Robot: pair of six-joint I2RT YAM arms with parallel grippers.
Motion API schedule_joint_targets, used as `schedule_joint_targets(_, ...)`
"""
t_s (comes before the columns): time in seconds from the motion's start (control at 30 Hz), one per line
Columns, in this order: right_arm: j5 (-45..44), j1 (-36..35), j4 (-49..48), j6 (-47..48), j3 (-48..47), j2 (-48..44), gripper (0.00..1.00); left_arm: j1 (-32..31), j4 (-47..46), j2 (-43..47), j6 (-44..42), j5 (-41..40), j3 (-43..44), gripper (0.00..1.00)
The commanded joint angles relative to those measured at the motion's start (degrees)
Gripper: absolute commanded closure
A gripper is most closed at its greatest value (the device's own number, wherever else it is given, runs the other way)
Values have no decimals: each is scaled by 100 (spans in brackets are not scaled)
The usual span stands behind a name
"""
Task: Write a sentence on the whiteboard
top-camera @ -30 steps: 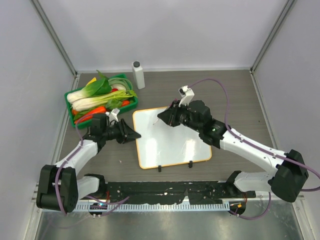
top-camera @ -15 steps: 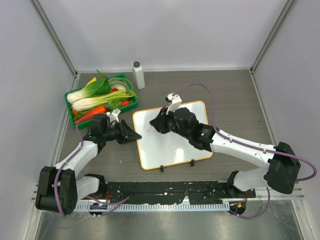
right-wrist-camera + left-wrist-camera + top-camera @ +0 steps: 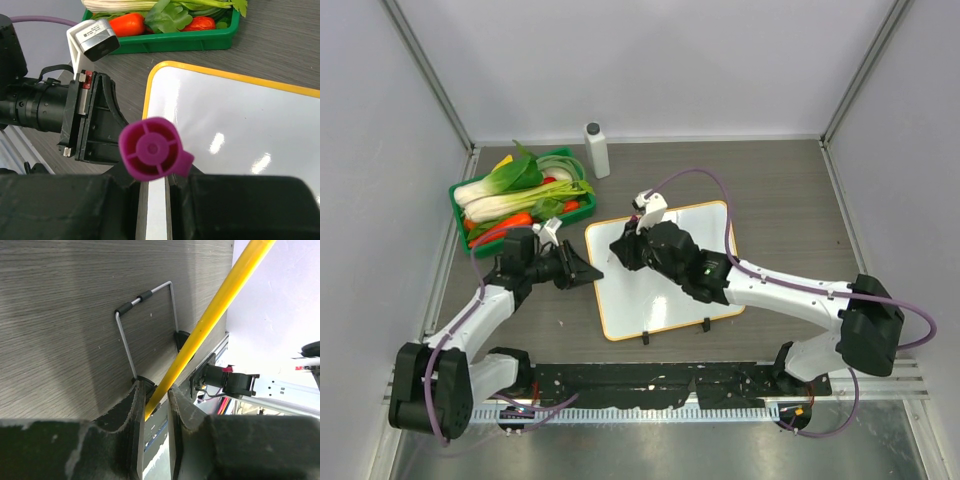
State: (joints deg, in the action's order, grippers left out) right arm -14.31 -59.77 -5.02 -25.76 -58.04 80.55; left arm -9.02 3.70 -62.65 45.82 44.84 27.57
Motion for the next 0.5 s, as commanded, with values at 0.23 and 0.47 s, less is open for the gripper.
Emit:
schedule_joint_targets(0.23, -433, -114, -517, 308, -304, 118, 99, -91, 236, 342, -153, -283, 82, 100)
schedule_joint_targets(0.47, -406, -123, -588, 440, -383, 215, 98, -118, 236, 333, -170, -309, 90, 100)
